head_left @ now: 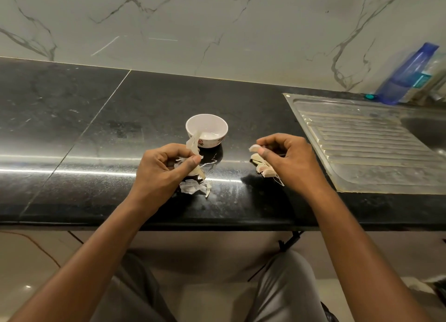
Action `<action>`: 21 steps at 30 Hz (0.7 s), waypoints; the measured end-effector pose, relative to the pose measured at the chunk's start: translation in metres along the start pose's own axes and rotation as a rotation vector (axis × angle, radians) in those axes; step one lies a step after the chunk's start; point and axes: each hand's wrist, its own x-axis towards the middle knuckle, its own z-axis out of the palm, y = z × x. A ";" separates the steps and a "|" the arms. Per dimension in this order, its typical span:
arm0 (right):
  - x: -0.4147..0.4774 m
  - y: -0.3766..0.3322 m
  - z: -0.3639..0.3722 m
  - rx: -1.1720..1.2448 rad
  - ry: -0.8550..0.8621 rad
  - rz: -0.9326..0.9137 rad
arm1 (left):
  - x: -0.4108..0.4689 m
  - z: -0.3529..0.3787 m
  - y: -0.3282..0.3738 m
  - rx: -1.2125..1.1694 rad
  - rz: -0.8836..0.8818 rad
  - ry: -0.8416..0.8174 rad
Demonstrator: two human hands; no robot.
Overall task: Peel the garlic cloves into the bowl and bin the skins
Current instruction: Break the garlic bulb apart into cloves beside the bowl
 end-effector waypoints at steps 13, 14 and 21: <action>0.001 0.027 -0.010 -0.260 0.017 0.095 | -0.002 0.003 0.005 -0.029 -0.044 0.045; 0.001 0.026 -0.010 -0.264 0.019 0.099 | -0.002 0.003 0.005 -0.036 -0.044 0.044; -0.005 -0.002 -0.002 -0.322 0.081 -0.025 | -0.003 -0.002 0.006 -0.068 -0.053 -0.031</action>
